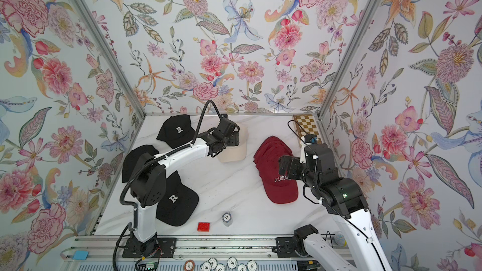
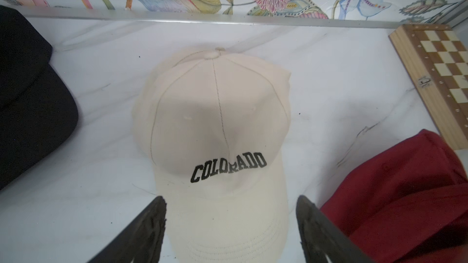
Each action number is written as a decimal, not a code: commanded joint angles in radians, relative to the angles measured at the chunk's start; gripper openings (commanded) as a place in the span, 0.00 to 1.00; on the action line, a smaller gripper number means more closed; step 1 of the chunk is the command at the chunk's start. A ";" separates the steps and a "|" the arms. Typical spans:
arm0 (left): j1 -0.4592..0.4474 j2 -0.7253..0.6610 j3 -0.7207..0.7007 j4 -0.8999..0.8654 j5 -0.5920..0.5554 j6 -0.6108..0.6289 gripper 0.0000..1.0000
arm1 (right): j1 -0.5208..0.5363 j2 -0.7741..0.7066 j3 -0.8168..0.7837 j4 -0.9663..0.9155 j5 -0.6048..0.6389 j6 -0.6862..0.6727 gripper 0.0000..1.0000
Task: Stack the baseball caps by color
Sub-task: Place the baseball cap on the baseball cap, then move the baseball cap to the center of the board.
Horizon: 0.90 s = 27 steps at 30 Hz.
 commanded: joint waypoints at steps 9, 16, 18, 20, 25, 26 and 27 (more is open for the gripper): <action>0.104 -0.334 -0.210 -0.011 -0.009 0.042 0.92 | 0.068 0.178 0.050 0.176 -0.047 -0.026 0.99; 0.241 -0.523 -0.365 -0.031 -0.006 0.036 0.94 | 0.140 0.351 0.130 0.262 -0.063 -0.043 0.99; 0.285 -0.546 -0.385 -0.044 -0.010 0.042 0.95 | 0.155 0.403 0.160 0.279 -0.070 -0.049 0.99; 0.327 -0.562 -0.398 -0.046 -0.017 0.051 0.95 | 0.169 0.451 0.192 0.289 -0.076 -0.053 0.99; 0.450 -0.523 -0.373 -0.046 0.006 0.068 0.96 | 0.205 0.553 0.280 0.297 -0.080 -0.067 0.99; 0.474 -0.504 -0.358 -0.047 0.017 0.072 0.96 | 0.209 0.566 0.292 0.297 -0.079 -0.068 0.99; 0.495 -0.482 -0.340 -0.045 0.023 0.076 0.96 | 0.212 0.581 0.305 0.297 -0.078 -0.069 0.99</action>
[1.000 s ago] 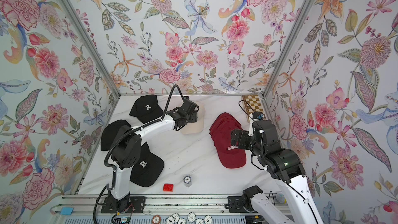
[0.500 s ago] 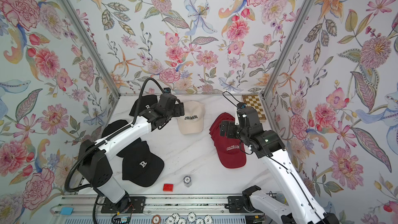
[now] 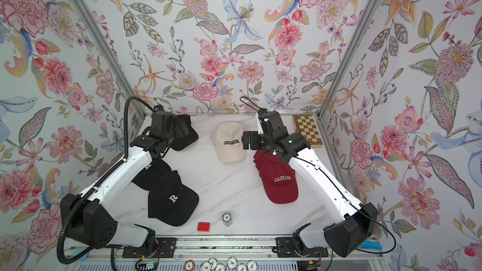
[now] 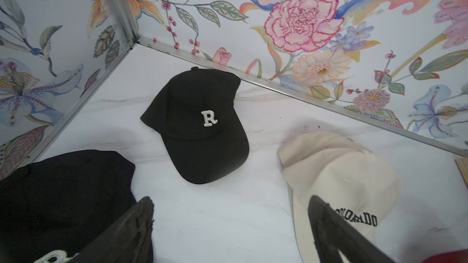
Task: Stack the baseball caps by color
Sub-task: Move the baseball cap to the center of the board.
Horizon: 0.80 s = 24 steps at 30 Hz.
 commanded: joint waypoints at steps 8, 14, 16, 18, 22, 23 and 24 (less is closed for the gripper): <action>0.159 0.363 0.341 -0.039 0.017 0.072 0.95 | 0.012 0.084 0.104 0.017 0.005 -0.023 0.99; 0.196 0.643 0.662 -0.107 -0.042 0.108 0.94 | -0.004 0.103 0.108 0.017 0.011 -0.014 0.99; 0.210 0.745 0.799 -0.138 -0.052 0.119 0.94 | -0.014 0.106 0.103 0.017 0.009 -0.013 0.99; 0.220 0.851 0.953 -0.186 -0.054 0.140 0.94 | -0.027 0.107 0.099 0.014 0.001 -0.012 0.99; 0.238 1.078 1.295 -0.295 0.037 0.202 0.95 | -0.058 0.107 0.092 0.007 -0.008 -0.009 0.99; 0.242 1.113 1.345 -0.309 0.059 0.213 0.95 | -0.064 0.105 0.091 0.006 -0.010 -0.007 0.99; 0.246 1.139 1.370 -0.311 0.075 0.224 0.96 | -0.070 0.102 0.087 0.004 -0.011 -0.004 0.99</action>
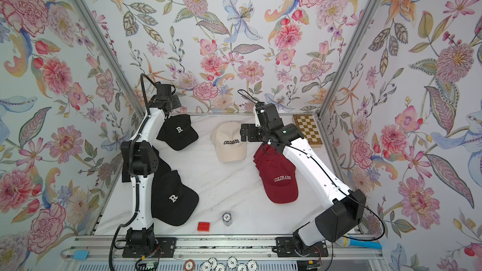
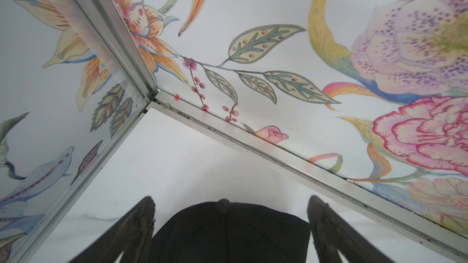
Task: Stack the baseball caps by color
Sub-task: Move the baseball cap to the center of the board.
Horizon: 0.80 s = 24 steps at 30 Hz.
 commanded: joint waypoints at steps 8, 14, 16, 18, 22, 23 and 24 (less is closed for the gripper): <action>0.024 0.076 -0.022 -0.006 0.179 0.112 0.96 | -0.035 -0.021 -0.054 -0.005 -0.010 0.032 0.99; -0.023 0.095 -0.020 -0.029 0.220 0.142 0.96 | -0.035 -0.023 -0.054 -0.005 -0.018 0.046 0.99; -0.035 0.102 -0.019 -0.036 0.230 0.146 0.95 | -0.032 -0.028 -0.058 -0.006 -0.021 0.049 0.99; -0.046 0.107 -0.022 -0.045 0.246 0.148 0.95 | -0.031 -0.038 -0.068 -0.005 -0.020 0.052 0.99; -0.060 0.101 -0.042 -0.048 0.262 0.153 0.93 | -0.030 -0.074 -0.096 -0.005 -0.012 0.064 0.99; -0.062 0.098 -0.051 -0.048 0.265 0.151 0.93 | -0.029 -0.084 -0.106 -0.005 -0.011 0.069 0.99; -0.065 0.096 -0.058 -0.047 0.271 0.150 0.92 | -0.028 -0.093 -0.114 -0.005 -0.010 0.072 0.99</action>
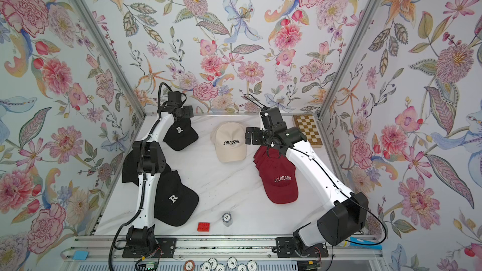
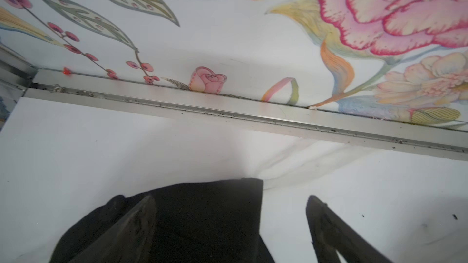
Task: Stack the baseball caps by color
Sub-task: Move the baseball cap to the center of the board.
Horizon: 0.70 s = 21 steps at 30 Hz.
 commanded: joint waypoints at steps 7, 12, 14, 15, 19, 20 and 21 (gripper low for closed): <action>-0.028 -0.003 -0.060 -0.028 0.065 0.015 0.86 | 0.001 -0.116 -0.080 -0.014 0.018 0.042 0.99; -0.060 -0.043 -0.120 -0.026 0.072 0.021 0.84 | 0.000 -0.169 -0.112 -0.032 0.037 0.050 0.99; -0.072 -0.075 -0.173 -0.006 0.074 0.021 0.84 | 0.000 -0.191 -0.128 -0.035 0.040 0.052 0.99; -0.077 -0.089 -0.197 0.003 0.078 0.023 0.83 | 0.000 -0.203 -0.137 -0.039 0.042 0.056 0.99; -0.099 -0.129 -0.250 0.007 0.073 0.027 0.82 | 0.000 -0.247 -0.176 -0.041 0.047 0.070 0.99; -0.103 -0.139 -0.263 0.007 0.070 0.028 0.82 | 0.001 -0.261 -0.185 -0.041 0.048 0.073 0.99; -0.111 -0.150 -0.276 0.008 0.067 0.030 0.82 | 0.001 -0.273 -0.194 -0.041 0.048 0.077 0.99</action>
